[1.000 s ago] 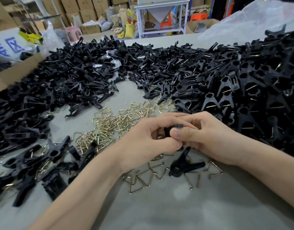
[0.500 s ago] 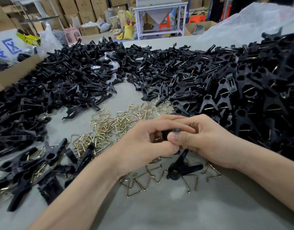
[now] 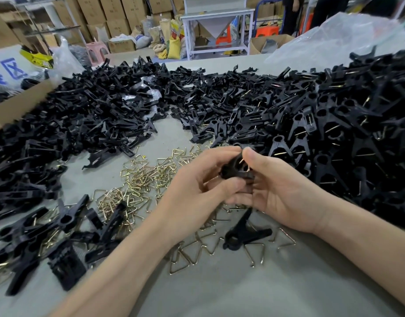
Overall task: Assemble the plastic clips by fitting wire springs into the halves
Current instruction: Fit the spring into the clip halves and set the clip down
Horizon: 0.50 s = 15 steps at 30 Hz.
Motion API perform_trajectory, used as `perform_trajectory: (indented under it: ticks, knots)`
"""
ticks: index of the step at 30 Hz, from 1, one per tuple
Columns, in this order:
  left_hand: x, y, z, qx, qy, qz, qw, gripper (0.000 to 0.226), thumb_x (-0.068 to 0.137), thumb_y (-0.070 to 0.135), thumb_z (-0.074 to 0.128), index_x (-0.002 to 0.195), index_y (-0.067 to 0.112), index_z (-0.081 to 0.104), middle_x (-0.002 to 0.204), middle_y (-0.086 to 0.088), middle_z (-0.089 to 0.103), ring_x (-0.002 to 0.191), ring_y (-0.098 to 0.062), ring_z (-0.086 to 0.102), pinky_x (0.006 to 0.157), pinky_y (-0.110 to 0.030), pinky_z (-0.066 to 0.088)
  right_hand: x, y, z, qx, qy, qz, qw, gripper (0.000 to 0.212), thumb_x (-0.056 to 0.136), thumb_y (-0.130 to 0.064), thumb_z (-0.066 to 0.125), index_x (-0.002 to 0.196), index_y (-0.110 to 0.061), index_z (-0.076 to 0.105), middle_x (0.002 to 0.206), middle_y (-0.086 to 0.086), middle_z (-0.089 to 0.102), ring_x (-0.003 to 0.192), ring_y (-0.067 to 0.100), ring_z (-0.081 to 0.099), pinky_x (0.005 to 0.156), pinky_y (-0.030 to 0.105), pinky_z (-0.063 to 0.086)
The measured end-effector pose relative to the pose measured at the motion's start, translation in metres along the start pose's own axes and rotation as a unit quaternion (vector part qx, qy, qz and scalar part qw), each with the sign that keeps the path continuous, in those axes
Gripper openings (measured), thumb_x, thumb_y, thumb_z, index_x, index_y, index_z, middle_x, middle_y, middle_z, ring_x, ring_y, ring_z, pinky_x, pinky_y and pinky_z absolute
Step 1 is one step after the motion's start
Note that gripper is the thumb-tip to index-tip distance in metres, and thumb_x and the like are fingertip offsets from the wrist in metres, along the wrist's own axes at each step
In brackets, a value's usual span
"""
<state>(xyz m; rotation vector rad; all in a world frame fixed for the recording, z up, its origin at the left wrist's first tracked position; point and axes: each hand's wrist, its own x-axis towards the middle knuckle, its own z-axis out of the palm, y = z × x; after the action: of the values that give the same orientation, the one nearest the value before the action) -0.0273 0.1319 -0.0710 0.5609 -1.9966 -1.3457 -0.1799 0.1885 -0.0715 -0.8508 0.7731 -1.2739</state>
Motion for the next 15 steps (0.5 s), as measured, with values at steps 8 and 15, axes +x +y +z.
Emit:
perform_trajectory:
  ticks: [8, 15]
  knots:
    - [-0.0013, 0.0042, -0.0027, 0.177, 0.110, 0.128, 0.970, 0.029, 0.082, 0.014, 0.071, 0.112, 0.014, 0.068, 0.105, 0.004, 0.063, 0.099, -0.012, 0.061, 0.080, -0.026, 0.053, -0.0043, -0.0049, -0.0004, 0.069, -0.024, 0.020, 0.997, 0.025, 0.069, -0.036, 0.080, 0.082, -0.015, 0.077, 0.082, 0.013, 0.073, 0.077, 0.020, 0.072, 0.069, 0.023, 0.057]
    - [-0.0016, 0.0029, -0.0050, 0.231, 0.138, 0.155, 0.951, 0.043, 0.077, 0.029, 0.071, 0.117, 0.014, 0.068, 0.096, 0.007, 0.063, 0.086, -0.007, 0.061, 0.072, -0.033, 0.056, -0.0055, -0.0055, 0.0030, 0.080, 0.045, 0.045, 0.995, 0.030, 0.065, -0.037, 0.081, 0.079, -0.010, 0.078, 0.077, 0.016, 0.071, 0.069, 0.022, 0.071, 0.061, 0.023, 0.057]
